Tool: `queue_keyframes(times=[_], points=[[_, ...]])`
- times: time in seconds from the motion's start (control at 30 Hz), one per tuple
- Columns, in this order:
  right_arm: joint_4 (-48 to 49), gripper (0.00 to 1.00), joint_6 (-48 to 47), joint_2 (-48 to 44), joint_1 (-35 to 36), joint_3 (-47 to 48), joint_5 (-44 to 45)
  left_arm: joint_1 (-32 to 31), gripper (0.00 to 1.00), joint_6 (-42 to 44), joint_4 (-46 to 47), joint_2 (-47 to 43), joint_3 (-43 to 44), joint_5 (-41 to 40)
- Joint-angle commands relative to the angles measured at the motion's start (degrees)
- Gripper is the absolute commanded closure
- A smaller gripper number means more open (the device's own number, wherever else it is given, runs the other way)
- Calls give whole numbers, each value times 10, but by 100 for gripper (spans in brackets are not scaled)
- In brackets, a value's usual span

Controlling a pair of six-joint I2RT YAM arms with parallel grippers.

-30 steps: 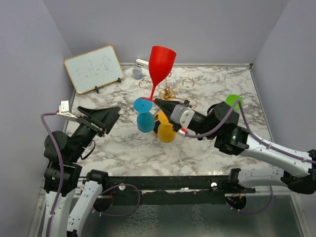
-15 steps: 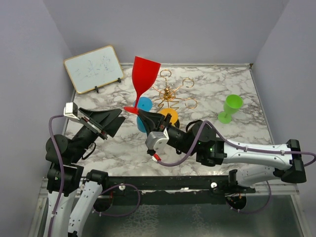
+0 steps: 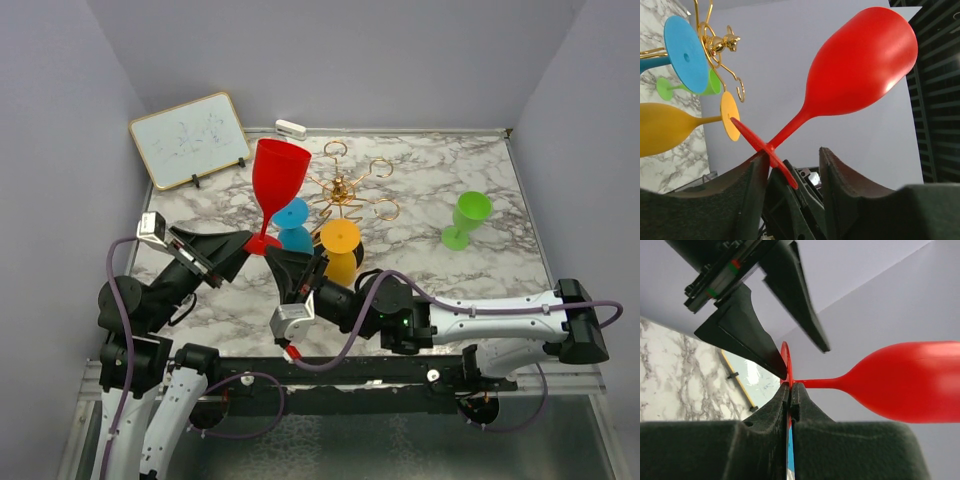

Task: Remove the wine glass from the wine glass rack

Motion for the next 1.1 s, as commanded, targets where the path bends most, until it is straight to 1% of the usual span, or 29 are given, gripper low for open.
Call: queue_keyframes(times=[0.0,0.07,0.13,0.3,0.47,0.57,0.6,0.67,0.73,0.8,0.83,0.93,1.07], points=[[42,99,-25,4,12,-15,26,2,63,-70,12,-16,-4,12],[48,99,-26,3,15,-21,30,2,80,-72,16,-20,-12,13],[48,99,-26,1,18,-24,35,2,91,-72,17,-23,-19,15],[47,99,-29,-14,27,-34,53,2,100,-66,30,-29,-38,13],[35,98,-22,-42,39,-44,70,2,100,-22,42,-22,-41,13],[22,92,-15,-58,50,-47,90,2,100,20,41,-14,-36,11],[16,87,-14,-63,54,-47,98,2,100,35,38,-14,-34,8],[9,75,-11,-73,64,-49,120,2,100,59,36,-15,-33,-2],[-2,69,-3,-84,72,-51,136,2,100,77,31,-17,-35,-13],[-19,57,11,-94,79,-49,153,2,100,85,37,-23,-41,-19],[-29,54,18,-100,83,-48,159,2,100,87,37,-24,-43,-23],[-64,54,46,-119,93,-43,185,2,100,100,37,-29,-46,-33],[-144,54,125,-147,95,-10,241,2,100,137,27,-41,-43,-53]])
